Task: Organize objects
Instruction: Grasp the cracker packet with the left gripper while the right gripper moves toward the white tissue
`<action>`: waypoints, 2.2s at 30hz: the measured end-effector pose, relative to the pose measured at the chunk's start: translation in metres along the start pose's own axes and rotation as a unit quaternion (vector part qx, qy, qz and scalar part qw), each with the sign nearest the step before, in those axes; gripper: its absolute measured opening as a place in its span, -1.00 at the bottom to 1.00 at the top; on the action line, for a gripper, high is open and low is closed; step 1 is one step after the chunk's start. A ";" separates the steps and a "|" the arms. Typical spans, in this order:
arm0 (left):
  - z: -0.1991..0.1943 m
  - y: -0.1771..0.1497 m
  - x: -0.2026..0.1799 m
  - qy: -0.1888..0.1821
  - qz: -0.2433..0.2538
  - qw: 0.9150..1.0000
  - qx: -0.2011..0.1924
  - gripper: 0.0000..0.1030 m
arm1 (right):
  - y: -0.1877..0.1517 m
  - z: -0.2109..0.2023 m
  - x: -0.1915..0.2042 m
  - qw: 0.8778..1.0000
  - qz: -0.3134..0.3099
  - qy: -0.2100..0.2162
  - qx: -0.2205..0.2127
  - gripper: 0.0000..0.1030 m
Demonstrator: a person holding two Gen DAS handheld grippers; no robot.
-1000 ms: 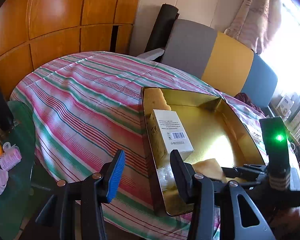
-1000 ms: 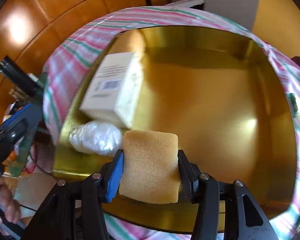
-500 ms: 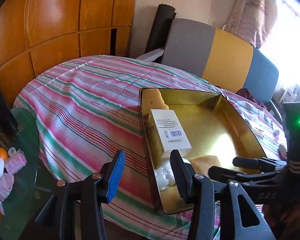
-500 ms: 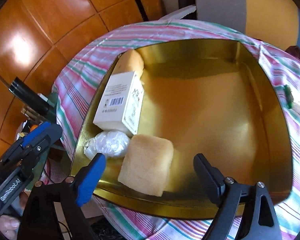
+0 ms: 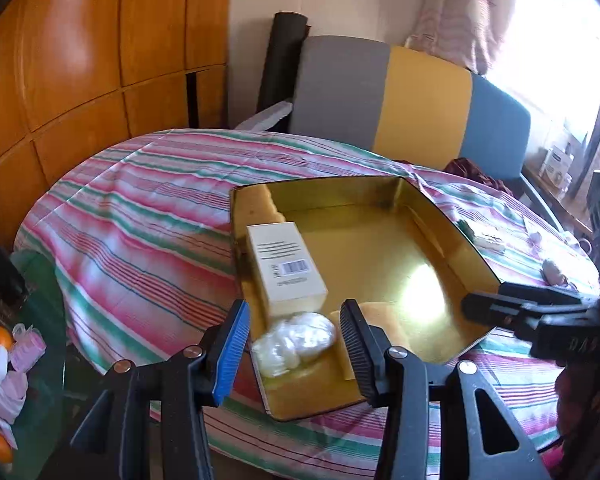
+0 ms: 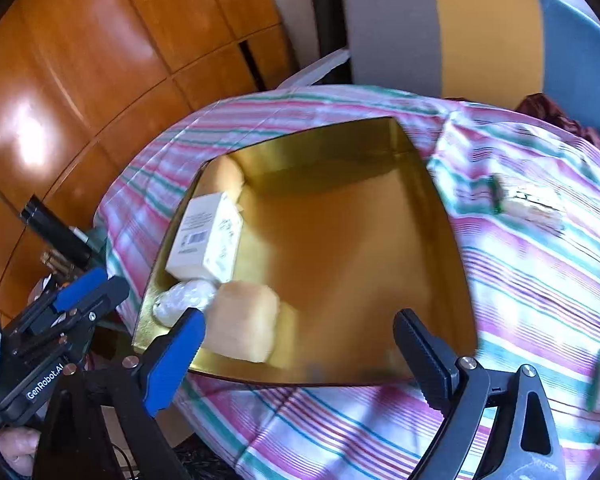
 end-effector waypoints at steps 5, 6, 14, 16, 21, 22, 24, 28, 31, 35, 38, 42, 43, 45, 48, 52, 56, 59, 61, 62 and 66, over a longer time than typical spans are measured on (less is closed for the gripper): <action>0.002 0.002 -0.020 -0.011 0.025 1.000 0.004 -0.08 | 0.000 -0.022 -0.038 0.999 0.034 -0.023 -0.018 0.87; 0.003 0.003 -0.025 -0.014 0.032 0.999 0.005 -0.08 | 0.000 -0.026 -0.046 0.999 0.041 -0.030 -0.021 0.88; 0.008 0.023 -0.073 -0.042 0.097 0.994 0.004 -0.08 | 0.000 -0.073 -0.139 0.988 0.096 -0.110 -0.046 0.88; 0.010 0.031 -0.090 -0.055 0.117 0.992 0.003 -0.08 | -0.003 -0.088 -0.168 0.983 0.115 -0.138 -0.050 0.89; 0.023 0.049 -0.142 -0.092 0.168 0.981 0.021 -0.05 | -0.013 -0.116 -0.237 0.965 0.167 -0.194 -0.061 0.90; 0.028 0.053 -0.157 -0.102 0.183 0.977 0.028 0.05 | -0.016 -0.121 -0.251 0.960 0.181 -0.203 -0.065 0.90; 0.035 0.060 -0.179 -0.118 0.203 0.971 0.038 0.19 | -0.023 -0.128 -0.277 0.952 0.208 -0.213 -0.074 0.91; 0.058 0.074 -0.238 -0.138 0.288 0.946 0.060 0.42 | -0.036 -0.133 -0.315 0.939 0.270 -0.194 -0.091 0.91; 0.080 0.080 -0.275 -0.141 0.346 0.925 0.073 0.43 | -0.037 -0.133 -0.322 0.937 0.288 -0.170 -0.098 0.91; 0.123 0.089 -0.314 -0.137 0.401 0.900 0.104 0.43 | -0.035 -0.134 -0.314 0.943 0.277 -0.154 -0.102 0.93; 0.156 0.093 -0.329 -0.134 0.426 0.885 0.132 0.43 | -0.036 -0.135 -0.312 0.945 0.277 -0.139 -0.102 0.93; 0.195 0.092 -0.345 -0.128 0.459 0.863 0.165 0.45 | -0.038 -0.134 -0.314 0.944 0.287 -0.125 -0.102 0.94; 0.202 0.091 -0.347 -0.124 0.466 0.860 0.169 0.45 | -0.039 -0.134 -0.315 0.944 0.289 -0.121 -0.100 0.94; 0.215 0.089 -0.350 -0.123 0.478 0.851 0.180 0.48 | -0.039 -0.132 -0.316 0.944 0.292 -0.119 -0.095 0.94; 0.230 0.085 -0.354 -0.120 0.493 0.841 0.189 0.49 | -0.039 -0.130 -0.318 0.945 0.294 -0.116 -0.090 0.94; 0.242 0.087 -0.357 -0.136 0.483 0.842 0.197 0.50 | -0.039 -0.131 -0.319 0.944 0.296 -0.115 -0.090 0.94; 0.245 0.090 -0.353 -0.164 0.426 0.862 0.221 0.15 | -0.040 -0.132 -0.319 0.944 0.295 -0.119 -0.091 0.94; 0.237 0.085 -0.350 -0.165 0.411 0.871 0.215 -0.05 | -0.040 -0.133 -0.319 0.943 0.294 -0.124 -0.092 0.94; 0.231 0.080 -0.346 -0.155 0.401 0.878 0.211 -0.06 | -0.041 -0.132 -0.319 0.943 0.296 -0.123 -0.087 0.94; 0.228 0.077 -0.344 -0.154 0.397 0.880 0.210 -0.06 | -0.040 -0.132 -0.319 0.943 0.297 -0.124 -0.084 0.94; 0.217 0.067 -0.334 -0.148 0.382 0.889 0.206 -0.06 | -0.029 -0.131 -0.327 0.945 0.294 -0.129 -0.070 0.92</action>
Point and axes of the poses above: each gripper's, at about its wrist camera, not at the fingertips, and z roughly the way its jaws point, x to its left, y to its top, the point moved 2 cm from there along z, roughly the way its jaws point, and after that the axes turned 2 degrees about x, right-handed, at the moved point
